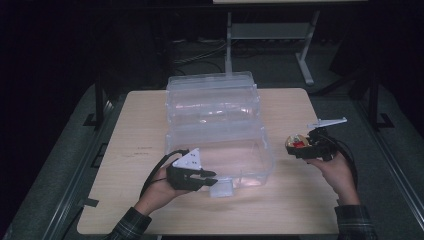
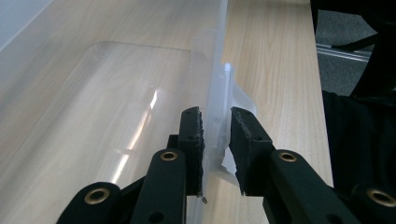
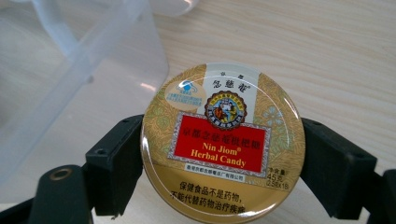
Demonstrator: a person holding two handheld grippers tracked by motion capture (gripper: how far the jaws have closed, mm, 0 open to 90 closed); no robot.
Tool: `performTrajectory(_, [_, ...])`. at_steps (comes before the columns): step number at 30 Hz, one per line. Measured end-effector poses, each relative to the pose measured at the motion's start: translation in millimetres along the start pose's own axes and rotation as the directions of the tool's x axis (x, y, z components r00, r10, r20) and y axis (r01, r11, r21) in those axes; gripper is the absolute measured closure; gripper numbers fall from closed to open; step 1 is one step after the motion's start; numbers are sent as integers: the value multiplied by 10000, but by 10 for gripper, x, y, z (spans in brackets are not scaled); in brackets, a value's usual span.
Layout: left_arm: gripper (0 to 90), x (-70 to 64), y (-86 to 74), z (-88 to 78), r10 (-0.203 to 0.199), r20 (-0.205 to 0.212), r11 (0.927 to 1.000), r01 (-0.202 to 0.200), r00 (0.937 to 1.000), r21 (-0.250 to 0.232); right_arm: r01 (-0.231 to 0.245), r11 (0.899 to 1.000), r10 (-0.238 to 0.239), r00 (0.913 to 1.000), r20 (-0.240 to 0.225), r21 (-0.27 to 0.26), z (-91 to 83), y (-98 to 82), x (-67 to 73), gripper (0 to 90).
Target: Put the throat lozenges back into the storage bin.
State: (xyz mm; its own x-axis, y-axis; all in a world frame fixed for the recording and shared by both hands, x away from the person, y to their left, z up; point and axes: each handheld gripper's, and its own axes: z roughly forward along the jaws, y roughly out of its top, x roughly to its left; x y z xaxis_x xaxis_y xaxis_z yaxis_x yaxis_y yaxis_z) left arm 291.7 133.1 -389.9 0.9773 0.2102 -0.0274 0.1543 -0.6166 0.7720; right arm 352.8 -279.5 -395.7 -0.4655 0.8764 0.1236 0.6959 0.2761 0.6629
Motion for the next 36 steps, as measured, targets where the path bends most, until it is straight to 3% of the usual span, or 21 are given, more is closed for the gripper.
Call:
performTrajectory(17, [745, 1, 0, 0, -10, 25, 10000, 10, 10000, 5, 610, 9980, -617, 9971, -445, -178, -225, 96, 180, 197])
performTrajectory(36, [745, 1, 0, 0, 25, 6, 10000, -25, 10000, 8, 1571, 9873, -1589, 9808, -1132, -243, -348, 204, 490, 197])
